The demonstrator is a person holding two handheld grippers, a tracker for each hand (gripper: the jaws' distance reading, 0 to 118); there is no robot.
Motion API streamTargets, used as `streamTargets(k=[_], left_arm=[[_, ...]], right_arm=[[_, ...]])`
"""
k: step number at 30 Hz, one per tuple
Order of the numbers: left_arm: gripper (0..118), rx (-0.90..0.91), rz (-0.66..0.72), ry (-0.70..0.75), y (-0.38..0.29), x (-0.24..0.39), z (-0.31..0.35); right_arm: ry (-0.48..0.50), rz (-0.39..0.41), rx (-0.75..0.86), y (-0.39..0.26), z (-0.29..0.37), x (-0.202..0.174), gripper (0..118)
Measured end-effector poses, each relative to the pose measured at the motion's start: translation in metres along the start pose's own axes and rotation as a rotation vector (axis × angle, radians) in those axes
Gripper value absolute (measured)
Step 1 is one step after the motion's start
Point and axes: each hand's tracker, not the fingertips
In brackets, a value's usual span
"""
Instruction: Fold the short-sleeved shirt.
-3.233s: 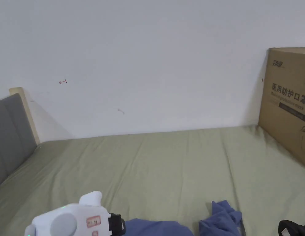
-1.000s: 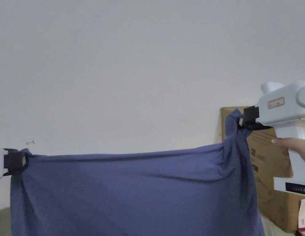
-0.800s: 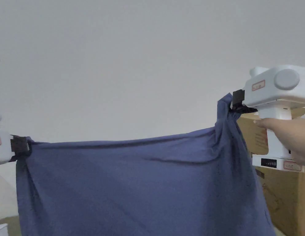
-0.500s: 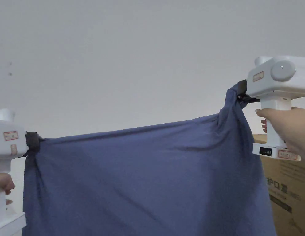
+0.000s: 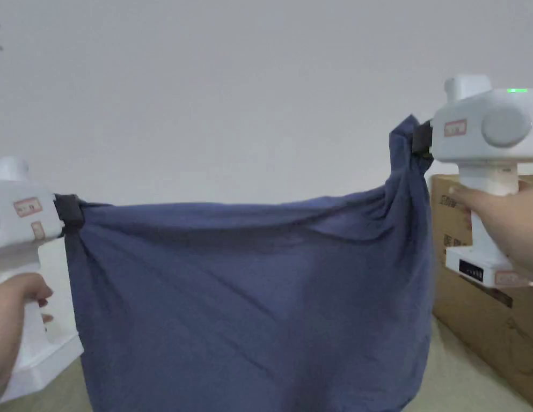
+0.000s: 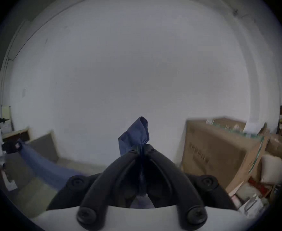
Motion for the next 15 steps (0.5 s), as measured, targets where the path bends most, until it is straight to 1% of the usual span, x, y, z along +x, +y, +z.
streamTargets(k=[2, 3, 4, 5, 6, 7, 8, 10, 11, 13, 14, 15], left_arm=[[4, -0.141, -0.032, 0.005, -0.063, -0.015, 0.005], [4, -0.218, -0.044, 0.015, -0.096, -0.022, 0.009], [4, -0.289, -0.047, 0.027, -0.133, -0.031, 0.018], [4, -0.374, -0.045, 0.029, -0.170, -0.042, 0.027], [4, -0.469, -0.030, 0.037, -0.207, -0.054, 0.036], [4, -0.565, -0.016, 0.046, -0.243, -0.064, 0.046], [4, -0.663, -0.009, 0.061, -0.277, -0.074, 0.057], [4, -0.802, -0.020, 0.087, -0.330, -0.092, 0.085], [4, -0.853, -0.015, 0.079, -0.349, -0.103, 0.099], [4, -0.940, -0.003, 0.074, -0.373, -0.117, 0.128], [4, -0.975, 0.012, 0.083, -0.381, -0.124, 0.144], [4, -1.006, 0.019, 0.091, -0.384, -0.130, 0.157]], right_arm=[[0.049, 0.033, -0.131, -0.077, 0.006, 0.006, 2], [0.037, 0.034, -0.198, -0.119, 0.014, 0.007, 2], [0.059, 0.045, -0.288, -0.162, 0.025, 0.009, 2], [0.082, 0.085, -0.378, -0.206, 0.035, 0.010, 2], [0.094, 0.096, -0.477, -0.251, 0.048, 0.012, 2], [0.133, 0.127, -0.577, -0.295, 0.060, 0.015, 2], [0.148, 0.150, -0.673, -0.337, 0.075, 0.017, 2], [0.179, 0.154, -0.847, -0.404, 0.112, 0.019, 2], [0.192, 0.145, -0.935, -0.431, 0.133, 0.020, 2], [0.225, 0.147, -1.012, -0.460, 0.173, 0.024, 2], [0.224, 0.165, -1.020, -0.466, 0.192, 0.027, 2], [0.215, 0.167, -0.995, -0.465, 0.211, 0.028, 2]])
